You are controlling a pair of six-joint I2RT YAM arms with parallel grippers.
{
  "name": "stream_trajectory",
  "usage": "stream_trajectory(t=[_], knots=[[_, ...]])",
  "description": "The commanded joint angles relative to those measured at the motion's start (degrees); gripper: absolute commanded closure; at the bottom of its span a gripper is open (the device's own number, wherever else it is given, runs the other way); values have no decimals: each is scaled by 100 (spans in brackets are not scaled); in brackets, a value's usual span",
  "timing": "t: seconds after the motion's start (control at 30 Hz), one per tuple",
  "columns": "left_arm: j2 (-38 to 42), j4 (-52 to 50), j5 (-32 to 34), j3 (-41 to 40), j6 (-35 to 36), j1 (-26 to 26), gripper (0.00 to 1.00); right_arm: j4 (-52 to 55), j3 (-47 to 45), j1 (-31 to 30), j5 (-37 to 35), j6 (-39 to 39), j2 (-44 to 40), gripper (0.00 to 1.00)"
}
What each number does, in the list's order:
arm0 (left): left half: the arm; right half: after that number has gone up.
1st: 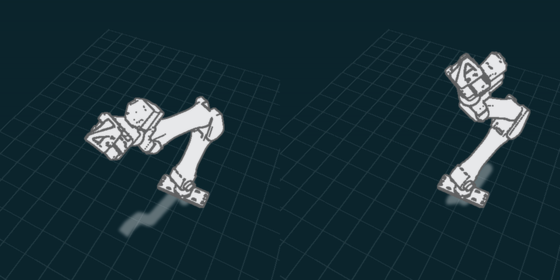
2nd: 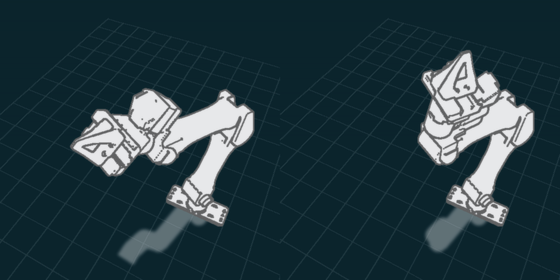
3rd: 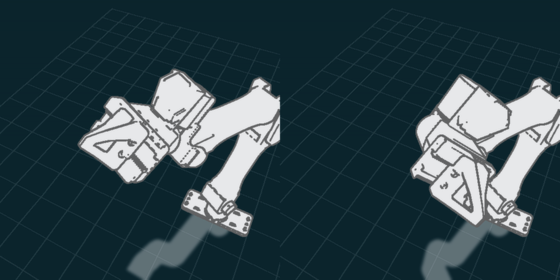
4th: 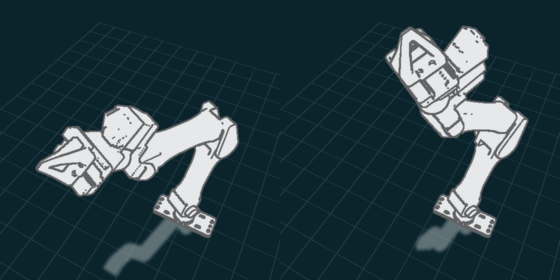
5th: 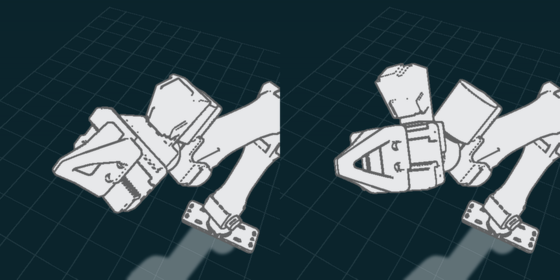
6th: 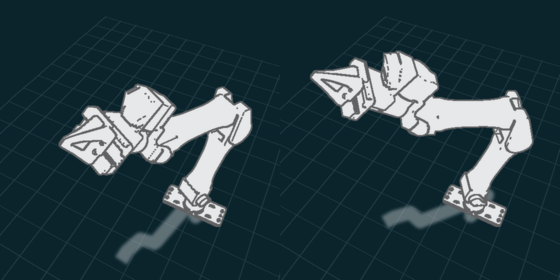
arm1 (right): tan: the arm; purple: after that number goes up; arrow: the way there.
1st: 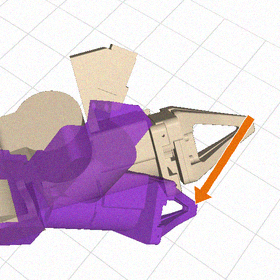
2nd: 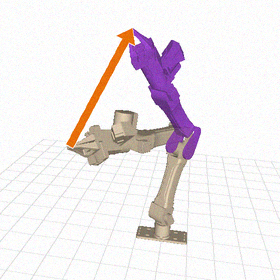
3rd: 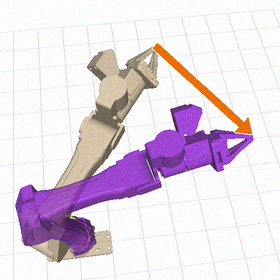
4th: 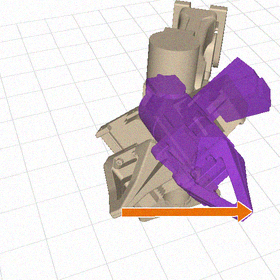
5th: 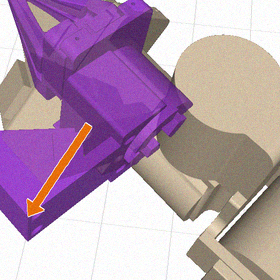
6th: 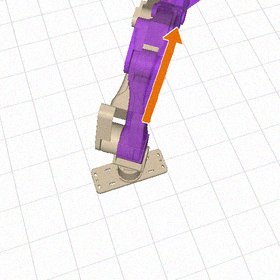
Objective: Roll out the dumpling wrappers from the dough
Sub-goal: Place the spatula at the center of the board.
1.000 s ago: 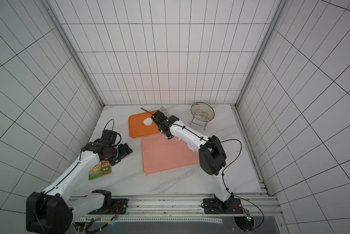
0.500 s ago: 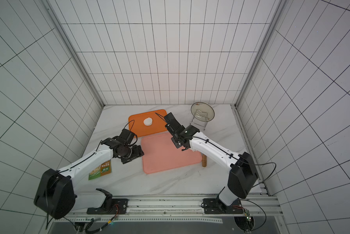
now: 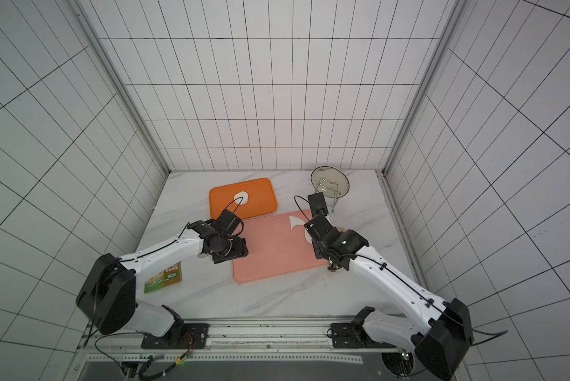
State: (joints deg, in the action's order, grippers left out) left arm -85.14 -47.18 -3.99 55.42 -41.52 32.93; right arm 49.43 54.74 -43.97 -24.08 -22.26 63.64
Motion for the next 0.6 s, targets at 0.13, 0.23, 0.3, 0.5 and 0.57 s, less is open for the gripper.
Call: stream_trajectory(t=[0.13, 0.23, 0.3, 0.5, 0.57], knots=[[-219, 95, 182, 194, 80, 117, 21, 331, -790, 713, -251, -1275, -677, 100], [-247, 104, 195, 173, 82, 117, 21, 269, -1022, 1183, 66, -1386, -756, 100], [-239, 104, 201, 152, 82, 126, 21, 147, -1151, 1473, 201, -1358, -726, 100], [-220, 103, 290, 64, 20, 126, 21, -475, -1475, 2251, 585, -1160, -227, 100], [-201, 117, 303, 34, 0, 126, 21, -717, -1557, 2502, 728, -1101, -26, 100]])
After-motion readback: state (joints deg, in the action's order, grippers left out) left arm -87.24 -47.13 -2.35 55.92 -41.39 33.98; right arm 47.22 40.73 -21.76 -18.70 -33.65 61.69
